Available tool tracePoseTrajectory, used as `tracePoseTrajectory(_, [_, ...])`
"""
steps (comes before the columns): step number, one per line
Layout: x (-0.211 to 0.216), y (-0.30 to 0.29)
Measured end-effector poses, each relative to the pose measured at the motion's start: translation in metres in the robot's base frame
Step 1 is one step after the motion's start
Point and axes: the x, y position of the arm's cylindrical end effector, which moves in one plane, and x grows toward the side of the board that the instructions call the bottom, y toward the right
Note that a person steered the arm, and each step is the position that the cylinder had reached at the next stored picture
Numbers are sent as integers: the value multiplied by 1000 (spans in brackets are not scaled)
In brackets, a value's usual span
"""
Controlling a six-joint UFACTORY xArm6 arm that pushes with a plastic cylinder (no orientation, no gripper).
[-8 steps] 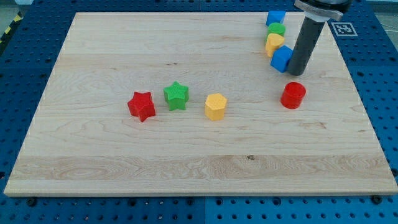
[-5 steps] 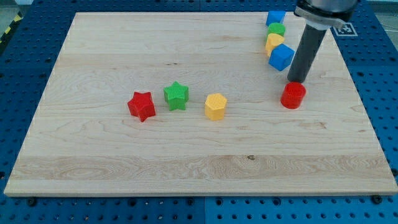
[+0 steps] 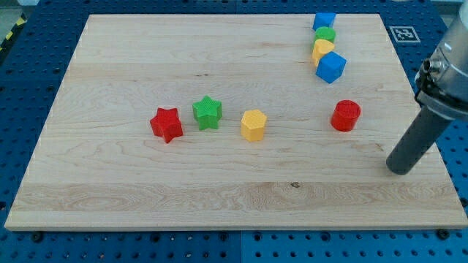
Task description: Move the red circle below the blue cube
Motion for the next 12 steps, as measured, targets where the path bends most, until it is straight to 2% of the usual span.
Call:
tracePoseTrajectory(2, [-9, -14])
tracePoseTrajectory(4, [-46, -14])
tracePoseTrajectory(7, [-47, -47])
tracePoseTrajectory(12, [-114, -47])
